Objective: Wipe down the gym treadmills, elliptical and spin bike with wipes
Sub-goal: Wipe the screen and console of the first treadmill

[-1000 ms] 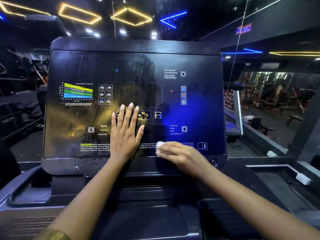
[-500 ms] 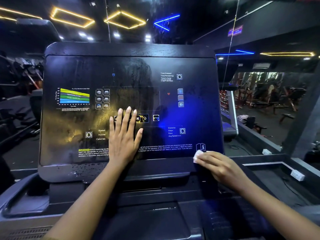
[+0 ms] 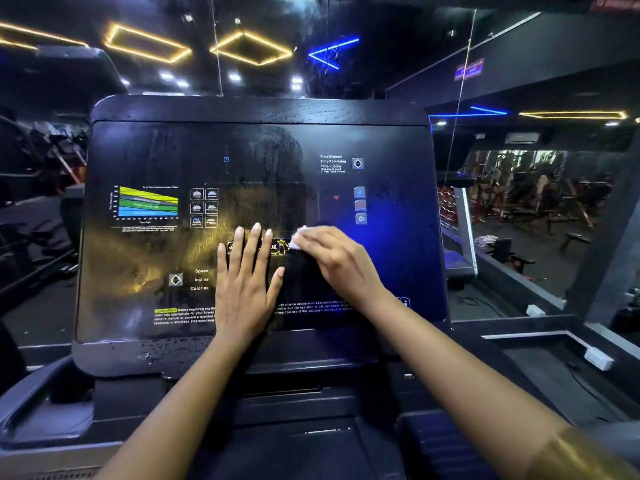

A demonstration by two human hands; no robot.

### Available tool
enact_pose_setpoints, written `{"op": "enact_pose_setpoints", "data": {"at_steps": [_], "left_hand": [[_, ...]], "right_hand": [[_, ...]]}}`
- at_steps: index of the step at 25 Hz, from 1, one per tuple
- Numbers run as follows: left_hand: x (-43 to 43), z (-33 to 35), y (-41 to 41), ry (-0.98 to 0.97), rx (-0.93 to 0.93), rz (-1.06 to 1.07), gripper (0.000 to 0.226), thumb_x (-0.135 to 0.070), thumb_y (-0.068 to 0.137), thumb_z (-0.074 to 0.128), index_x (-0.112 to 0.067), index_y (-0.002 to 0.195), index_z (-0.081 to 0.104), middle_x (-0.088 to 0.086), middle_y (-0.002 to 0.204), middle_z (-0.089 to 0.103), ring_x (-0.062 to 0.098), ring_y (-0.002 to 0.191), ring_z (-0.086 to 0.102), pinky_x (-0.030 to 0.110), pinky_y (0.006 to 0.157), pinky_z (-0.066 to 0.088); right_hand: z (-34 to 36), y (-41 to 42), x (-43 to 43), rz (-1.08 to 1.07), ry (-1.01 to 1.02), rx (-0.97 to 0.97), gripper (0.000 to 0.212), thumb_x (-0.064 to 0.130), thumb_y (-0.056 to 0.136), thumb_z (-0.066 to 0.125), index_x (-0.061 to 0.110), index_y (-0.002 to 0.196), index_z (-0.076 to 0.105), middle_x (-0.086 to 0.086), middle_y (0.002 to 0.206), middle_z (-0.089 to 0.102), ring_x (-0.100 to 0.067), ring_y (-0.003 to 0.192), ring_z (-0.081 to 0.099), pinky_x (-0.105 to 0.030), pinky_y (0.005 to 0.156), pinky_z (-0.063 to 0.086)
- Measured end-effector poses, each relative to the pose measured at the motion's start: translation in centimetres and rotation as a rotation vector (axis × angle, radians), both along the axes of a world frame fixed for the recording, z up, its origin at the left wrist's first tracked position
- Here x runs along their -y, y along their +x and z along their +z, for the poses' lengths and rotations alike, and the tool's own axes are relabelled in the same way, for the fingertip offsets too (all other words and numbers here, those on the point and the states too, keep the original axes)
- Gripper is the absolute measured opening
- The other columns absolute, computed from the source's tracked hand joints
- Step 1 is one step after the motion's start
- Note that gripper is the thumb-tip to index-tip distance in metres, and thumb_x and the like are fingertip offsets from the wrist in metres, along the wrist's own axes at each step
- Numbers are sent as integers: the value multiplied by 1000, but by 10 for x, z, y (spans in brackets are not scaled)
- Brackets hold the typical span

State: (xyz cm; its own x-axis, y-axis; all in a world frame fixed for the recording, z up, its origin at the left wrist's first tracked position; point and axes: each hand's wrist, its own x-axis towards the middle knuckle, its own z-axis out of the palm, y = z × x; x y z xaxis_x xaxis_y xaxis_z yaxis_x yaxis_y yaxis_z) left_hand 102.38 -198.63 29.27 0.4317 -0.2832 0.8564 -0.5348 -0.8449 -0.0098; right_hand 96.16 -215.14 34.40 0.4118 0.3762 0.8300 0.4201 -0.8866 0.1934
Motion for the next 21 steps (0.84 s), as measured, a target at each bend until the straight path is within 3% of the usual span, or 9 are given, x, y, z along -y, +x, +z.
{"op": "enact_pose_setpoints", "data": {"at_steps": [4, 7, 9, 12, 15, 18, 21], "left_hand": [[0, 0, 0, 1, -8, -1, 62, -47, 100, 13, -10, 146, 31, 10, 153, 29, 27, 143, 19, 45, 116, 7], [0, 0, -1, 5, -24, -2, 62, -47, 100, 12, -10, 146, 31, 9, 153, 28, 27, 143, 18, 46, 116, 8], [0, 1, -1, 6, -30, 1, 62, -47, 100, 13, -10, 146, 31, 9, 154, 28, 27, 143, 18, 46, 116, 8], [0, 1, -3, 3, -45, 6, 62, -47, 100, 12, -10, 146, 31, 8, 154, 27, 26, 143, 17, 46, 116, 9], [0, 0, -3, 6, -40, 10, 62, -47, 100, 12, -11, 146, 31, 8, 154, 27, 26, 144, 17, 46, 116, 10], [1, -1, -1, 5, -21, 24, 62, -47, 100, 12, -11, 147, 31, 7, 154, 26, 26, 144, 18, 45, 116, 10], [2, -1, -1, -1, -10, 24, 62, -47, 100, 14, -11, 146, 34, 6, 154, 27, 26, 144, 19, 45, 116, 10]], "right_hand": [[-13, 4, 1, -10, -158, 62, 28, 5, 93, 42, 3, 102, 69, -10, 104, 67, -25, 91, 64, -33, 72, 55], [-55, -30, 19, 44, -347, -36, 30, 7, 100, 37, 4, 106, 66, -9, 107, 64, -23, 84, 62, -33, 70, 54], [-55, -41, 40, 101, -362, -54, 33, 10, 101, 36, 5, 105, 68, -6, 108, 67, -22, 84, 64, -31, 67, 55], [-2, -25, 56, 90, -209, 69, 22, 5, 92, 51, 6, 102, 70, -8, 107, 68, -26, 89, 65, -34, 66, 55], [79, 17, 36, -3, -139, 234, 26, 4, 85, 50, 6, 101, 70, -8, 107, 68, -26, 91, 65, -32, 72, 54], [128, 65, 1, 36, -303, 268, 33, 10, 84, 43, 4, 100, 72, -8, 105, 69, -22, 94, 66, -27, 78, 52], [149, 94, 2, 3, -501, 231, 37, 15, 83, 40, 4, 97, 73, -7, 101, 71, -22, 89, 69, -26, 70, 55]]}}
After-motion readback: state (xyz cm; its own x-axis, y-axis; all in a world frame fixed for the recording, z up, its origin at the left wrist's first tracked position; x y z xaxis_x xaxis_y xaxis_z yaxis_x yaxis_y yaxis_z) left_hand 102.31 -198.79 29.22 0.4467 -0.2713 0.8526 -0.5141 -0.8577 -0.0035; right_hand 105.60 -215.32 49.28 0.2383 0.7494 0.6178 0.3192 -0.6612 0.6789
